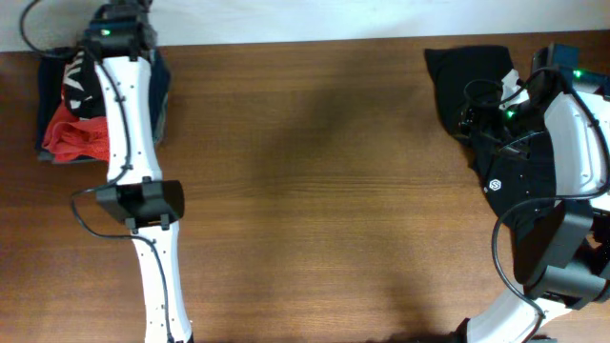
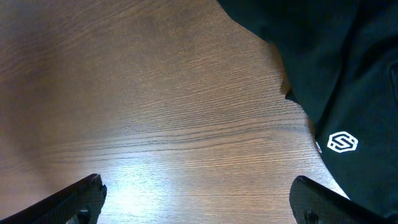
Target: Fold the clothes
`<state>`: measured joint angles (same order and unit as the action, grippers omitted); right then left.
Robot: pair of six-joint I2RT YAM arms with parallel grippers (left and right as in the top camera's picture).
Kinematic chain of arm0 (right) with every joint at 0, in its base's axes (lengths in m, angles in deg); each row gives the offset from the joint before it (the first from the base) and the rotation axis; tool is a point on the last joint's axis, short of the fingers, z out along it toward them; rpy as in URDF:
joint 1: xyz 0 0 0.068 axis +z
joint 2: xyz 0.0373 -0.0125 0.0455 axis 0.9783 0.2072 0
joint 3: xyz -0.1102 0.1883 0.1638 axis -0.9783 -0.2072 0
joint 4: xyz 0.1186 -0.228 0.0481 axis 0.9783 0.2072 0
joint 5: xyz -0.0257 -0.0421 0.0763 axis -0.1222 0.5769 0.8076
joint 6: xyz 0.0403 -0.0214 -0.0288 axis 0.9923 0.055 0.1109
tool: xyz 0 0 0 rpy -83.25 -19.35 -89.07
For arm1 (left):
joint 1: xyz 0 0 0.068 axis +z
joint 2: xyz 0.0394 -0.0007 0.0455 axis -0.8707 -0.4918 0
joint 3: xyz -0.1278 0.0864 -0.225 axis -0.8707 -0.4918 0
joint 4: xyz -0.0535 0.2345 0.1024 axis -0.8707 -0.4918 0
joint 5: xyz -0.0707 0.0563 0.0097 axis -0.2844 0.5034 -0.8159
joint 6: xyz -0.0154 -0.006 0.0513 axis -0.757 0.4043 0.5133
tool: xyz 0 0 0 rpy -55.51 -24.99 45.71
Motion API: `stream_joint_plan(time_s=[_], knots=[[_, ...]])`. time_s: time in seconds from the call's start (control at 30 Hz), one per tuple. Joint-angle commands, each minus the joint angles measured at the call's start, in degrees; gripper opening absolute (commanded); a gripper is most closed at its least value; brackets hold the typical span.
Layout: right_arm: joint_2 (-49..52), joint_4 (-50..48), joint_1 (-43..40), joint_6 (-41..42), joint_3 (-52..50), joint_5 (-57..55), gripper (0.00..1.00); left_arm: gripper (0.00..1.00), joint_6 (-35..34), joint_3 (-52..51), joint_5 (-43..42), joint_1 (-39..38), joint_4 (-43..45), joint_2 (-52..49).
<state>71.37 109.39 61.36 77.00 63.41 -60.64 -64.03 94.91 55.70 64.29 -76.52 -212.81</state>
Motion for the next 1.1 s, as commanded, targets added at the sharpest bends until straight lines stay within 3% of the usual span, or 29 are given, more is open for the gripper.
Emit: stream_joint_plan(time_s=[0.0,0.27,0.6,0.87,1.07], knots=[[0.26,0.26,0.20,0.09,0.85,0.76,0.99,0.00,0.72,1.14,-2.64,2.27,1.42,4.13],[0.26,0.70,0.17,0.07,0.85,0.74,0.99,0.00,0.90,1.14,-4.15,5.68,6.56,10.75],[0.26,1.14,0.24,0.09,0.85,0.76,0.99,0.00,7.82,1.14,-5.31,12.83,11.39,15.69],[0.26,2.40,0.24,0.11,0.85,0.76,0.99,0.00,19.10,-0.37,-23.12,18.21,15.28,15.69],[0.26,3.32,0.24,0.09,0.85,0.74,0.99,0.00,30.12,-8.55,-25.99,18.27,16.79,15.56]])
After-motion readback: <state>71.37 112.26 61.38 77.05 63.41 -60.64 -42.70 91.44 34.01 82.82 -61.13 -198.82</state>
